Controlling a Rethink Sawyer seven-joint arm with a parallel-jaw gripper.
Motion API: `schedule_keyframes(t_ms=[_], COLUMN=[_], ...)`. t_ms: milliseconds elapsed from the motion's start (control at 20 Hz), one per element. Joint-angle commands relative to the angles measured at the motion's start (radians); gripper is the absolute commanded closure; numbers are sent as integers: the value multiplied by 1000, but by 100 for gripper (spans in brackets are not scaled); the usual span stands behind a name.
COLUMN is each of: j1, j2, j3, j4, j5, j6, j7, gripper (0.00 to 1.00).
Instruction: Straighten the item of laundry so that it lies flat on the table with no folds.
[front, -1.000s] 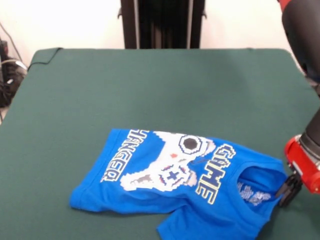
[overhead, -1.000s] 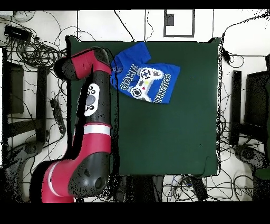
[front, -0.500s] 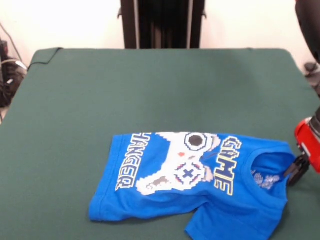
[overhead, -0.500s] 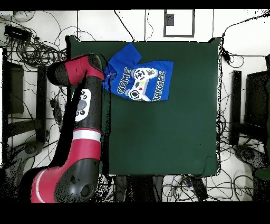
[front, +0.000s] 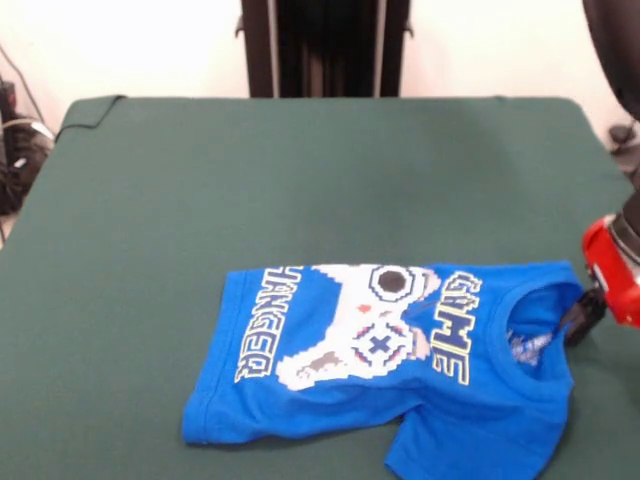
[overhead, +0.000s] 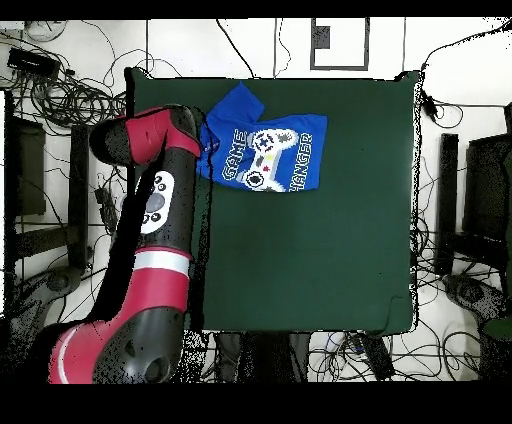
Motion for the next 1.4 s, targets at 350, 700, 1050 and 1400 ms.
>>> schedule_keyframes(t_ms=[350,700,1050,1400], j1=[95,99,116,139], j2=[-290,-271,-323,-494], j3=[162,209,223,184], j4=[702,784,937,1145], j5=[103,167,173,124], j6=[-58,-219,-314,-244], j7=[78,126,90,4], gripper=[100,100,100,100])
